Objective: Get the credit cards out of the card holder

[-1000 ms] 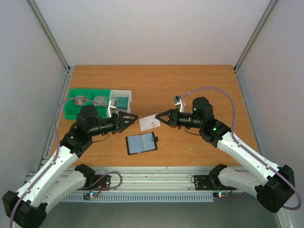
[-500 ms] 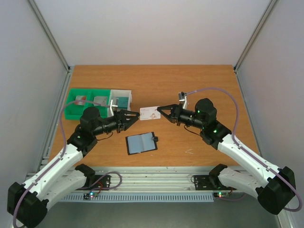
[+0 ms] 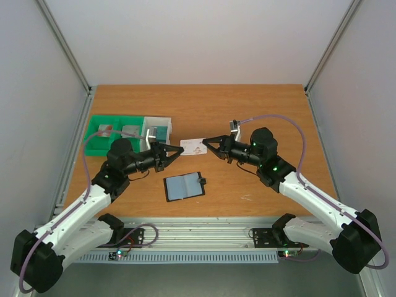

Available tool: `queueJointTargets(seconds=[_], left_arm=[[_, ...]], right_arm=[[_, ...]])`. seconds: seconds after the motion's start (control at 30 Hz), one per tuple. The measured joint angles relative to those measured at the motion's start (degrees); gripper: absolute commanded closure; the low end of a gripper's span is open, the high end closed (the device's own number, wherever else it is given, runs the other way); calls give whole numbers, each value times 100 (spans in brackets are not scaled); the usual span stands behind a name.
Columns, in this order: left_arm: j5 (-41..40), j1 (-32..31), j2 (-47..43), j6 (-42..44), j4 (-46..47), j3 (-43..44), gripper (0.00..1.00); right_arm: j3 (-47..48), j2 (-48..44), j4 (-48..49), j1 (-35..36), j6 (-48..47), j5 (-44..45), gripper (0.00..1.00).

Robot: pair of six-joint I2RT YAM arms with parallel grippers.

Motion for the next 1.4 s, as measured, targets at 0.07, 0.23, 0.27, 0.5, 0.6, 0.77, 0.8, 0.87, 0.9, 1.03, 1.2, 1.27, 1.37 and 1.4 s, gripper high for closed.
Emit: queueJointTargets(seconds=[0.07,0.23,0.27,0.5,0.6,0.77,0.8,0.87,0.9,1.03,1.2,1.27,1.37,1.4], left_arm=[[0,0,9,7,39,-4,100],[-2,2,31,131,37,-2,100],[9,7,44,188,17,4,99],[345,474,284,664,-396,208,99],[599,1049,350,1047,-968,476,100],[970,1897,612,2267,-2444,1473,99],[1021,2013,693,2531,-2662,1652,100],[1123,2280,918,3099,-3193,2011,99],[1189,2452,1102,3462,-3600,2225,100],[1296,3134,1974,4771,-4802,2830,99],[1054,3646,2865,5851,-5692,3147,100],[970,3781,3016,6000,-5825,3222,99],[804,4074,3182,6116,-5912,3421,100],[758,4203,3263,6161,-5925,3532,100]], right_arm=[[-22,35,20,0,15,-11,99],[-52,52,-35,-9,-24,-13,78],[-52,52,-72,-9,-35,-11,70],[-90,-168,-608,-11,-450,7,19],[-72,-348,-966,-11,-743,-11,2],[-11,-568,-1519,-11,-1165,-26,2],[9,-599,-1646,-11,-1261,-33,2],[35,-629,-1808,-11,-1375,-48,2],[44,-636,-1880,-11,-1438,-72,1],[68,-645,-2103,-11,-1606,-160,1],[116,-645,-2365,-11,-1851,-264,2],[186,-645,-2509,-11,-1976,-295,1],[326,-643,-2739,-11,-2159,-334,2],[376,-643,-2804,-11,-2208,-354,1]])
